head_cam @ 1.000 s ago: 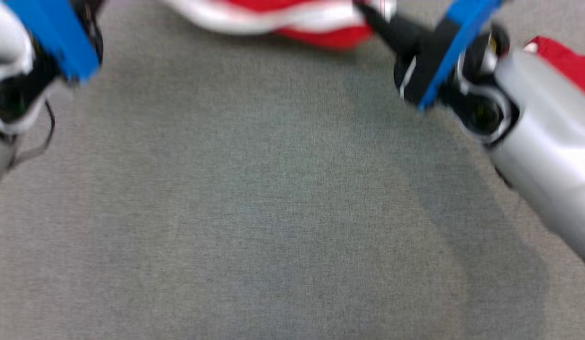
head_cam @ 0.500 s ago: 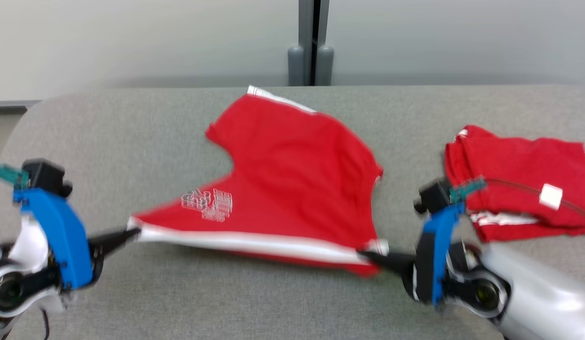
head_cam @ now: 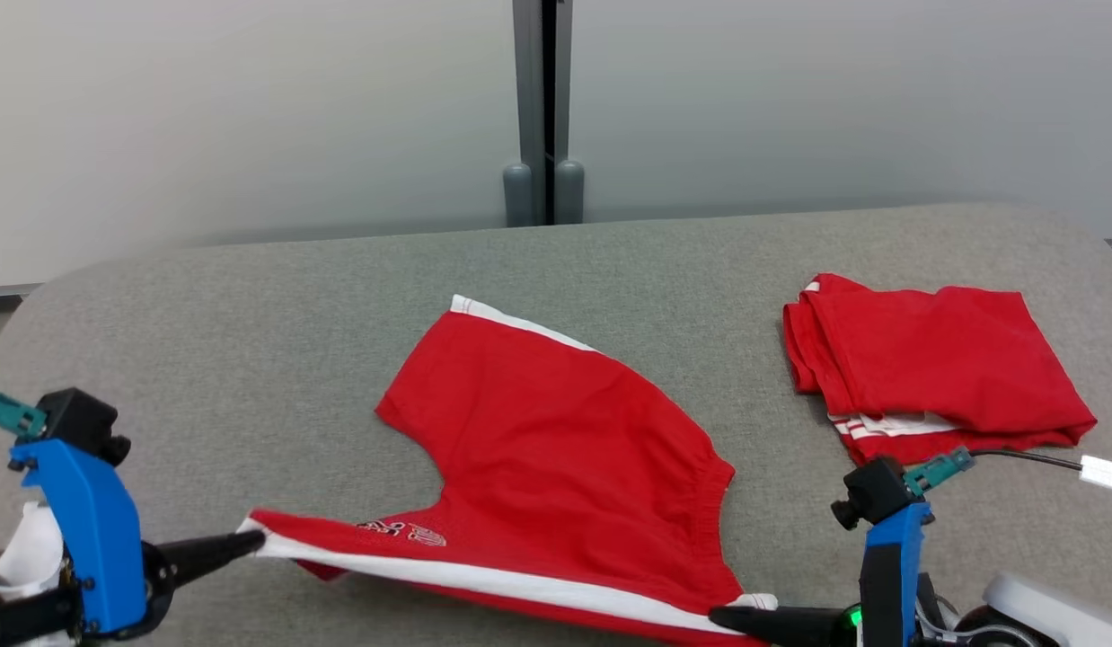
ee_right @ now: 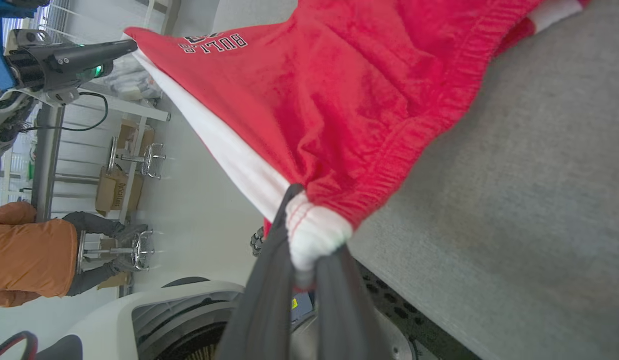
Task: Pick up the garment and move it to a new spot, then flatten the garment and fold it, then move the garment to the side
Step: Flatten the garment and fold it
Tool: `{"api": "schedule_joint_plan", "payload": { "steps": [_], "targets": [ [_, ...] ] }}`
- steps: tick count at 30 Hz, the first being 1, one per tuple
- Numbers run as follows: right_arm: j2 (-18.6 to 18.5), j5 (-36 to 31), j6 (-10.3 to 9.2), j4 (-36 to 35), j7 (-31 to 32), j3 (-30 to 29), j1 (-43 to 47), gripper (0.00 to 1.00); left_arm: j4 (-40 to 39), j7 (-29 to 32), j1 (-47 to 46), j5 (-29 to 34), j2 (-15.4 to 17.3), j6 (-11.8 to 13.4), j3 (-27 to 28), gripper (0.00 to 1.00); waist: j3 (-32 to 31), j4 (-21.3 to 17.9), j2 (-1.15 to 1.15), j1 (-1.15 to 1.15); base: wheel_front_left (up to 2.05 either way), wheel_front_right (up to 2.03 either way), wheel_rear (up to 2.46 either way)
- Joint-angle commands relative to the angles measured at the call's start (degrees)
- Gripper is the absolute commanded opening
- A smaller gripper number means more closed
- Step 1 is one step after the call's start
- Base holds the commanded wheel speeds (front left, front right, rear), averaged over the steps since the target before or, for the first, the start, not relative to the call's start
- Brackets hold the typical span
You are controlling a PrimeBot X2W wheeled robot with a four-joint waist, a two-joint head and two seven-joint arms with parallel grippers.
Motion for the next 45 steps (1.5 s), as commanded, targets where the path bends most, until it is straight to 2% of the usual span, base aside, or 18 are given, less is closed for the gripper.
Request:
{"api": "schedule_joint_plan", "payload": {
  "steps": [1, 7, 9, 10, 17, 23, 30, 33, 37, 38, 39, 40, 45],
  "targets": [
    [-0.1, 1.9, 0.01, 0.1, 1.2, -0.4, -0.9, 0.0, 0.3, 0.6, -2.4, -0.2, -0.4, 0.7, 1.0, 0.0, 0.7, -0.5, 0.02, 0.0, 0.0, 0.0, 0.0],
    [3.2, 10.2, 0.02, 2.4, 4.6, -2.6, -7.3, 0.0, 4.4, 5.5, -9.7, -0.5, -3.2, 2.9, 3.4, 0.0, 5.5, -3.2, 0.02, 0.0, 0.0, 0.0, 0.0],
    [3.8, 11.2, 0.02, 3.0, 4.7, -3.0, -8.4, 0.0, 5.5, 6.3, -11.1, -0.4, -3.7, 3.3, 3.9, 0.0, 6.4, -3.8, 0.02, 0.0, 0.0, 0.0, 0.0],
    [5.5, 14.2, 0.02, 4.7, 4.0, -4.1, -10.1, 0.0, 7.6, 7.4, -14.1, 0.2, -4.3, 4.0, 4.8, 0.0, 8.5, -5.0, 0.02, 0.0, 0.0, 0.0, 0.0],
    [9.4, 19.8, 0.02, 11.1, 4.9, -2.6, -15.8, 0.0, 14.8, 9.7, -21.6, 2.4, -8.3, 4.8, 6.3, 0.0, 14.2, -8.2, 0.02, 0.0, 0.0, 0.0, 0.0],
    [13.2, 22.1, 0.02, 15.3, 4.3, -1.5, -22.8, 0.0, 21.6, 10.7, -28.1, 5.4, -11.2, 4.2, 7.2, 0.0, 20.0, -11.5, 0.02, 0.0, 0.0, 0.0, 0.0],
    [15.5, 22.6, 0.02, 18.3, 3.9, 0.6, -27.8, 0.0, 29.2, 8.6, -32.7, 9.3, -13.6, 3.0, 7.6, 0.0, 23.6, -12.9, 0.02, 0.0, 0.0, 0.0, 0.0],
    [16.2, 22.3, 0.02, 19.4, 3.4, 1.6, -29.1, 0.0, 31.9, 7.9, -33.2, 9.2, -15.1, 2.1, 7.7, 0.0, 24.3, -13.1, 0.02, 0.0, 0.0, 0.0, 0.0],
    [16.4, 22.7, 0.01, 20.5, 2.3, 2.3, -30.1, 0.0, 36.2, 8.8, -33.9, 9.3, -16.8, -0.4, 7.5, 0.0, 25.0, -13.2, 0.02, 0.0, 0.0, 0.0, 0.0],
    [16.4, 22.8, 0.01, 20.6, 2.2, 2.6, -30.3, 0.12, 37.0, 8.8, -34.0, 9.5, -17.2, -0.8, 7.4, 0.0, 25.0, -13.2, 0.02, 0.0, 0.0, 0.0, 0.0],
    [16.3, 22.9, 0.02, 20.9, 1.9, 2.7, -30.5, 0.38, 37.8, 8.8, -34.1, 9.4, -17.6, -1.3, 7.4, 0.58, 25.0, -13.2, 0.02, 0.0, 0.0, 0.0, 0.0],
    [16.3, 23.0, 0.02, 21.1, 1.7, 3.0, -30.6, 1.0, 38.4, 9.0, -34.0, 9.0, -18.1, -1.8, 7.4, 1.0, 24.9, -13.2, 0.02, 0.0, 0.0, 0.0, 0.0],
    [15.9, 21.4, 0.02, 20.8, -0.3, 3.9, -30.3, 1.0, 40.3, 9.3, -32.6, 9.0, -19.9, -3.4, 7.0, 1.0, 23.3, -13.1, 0.02, 0.0, 0.0, 0.0, 0.0]
  ]
}}
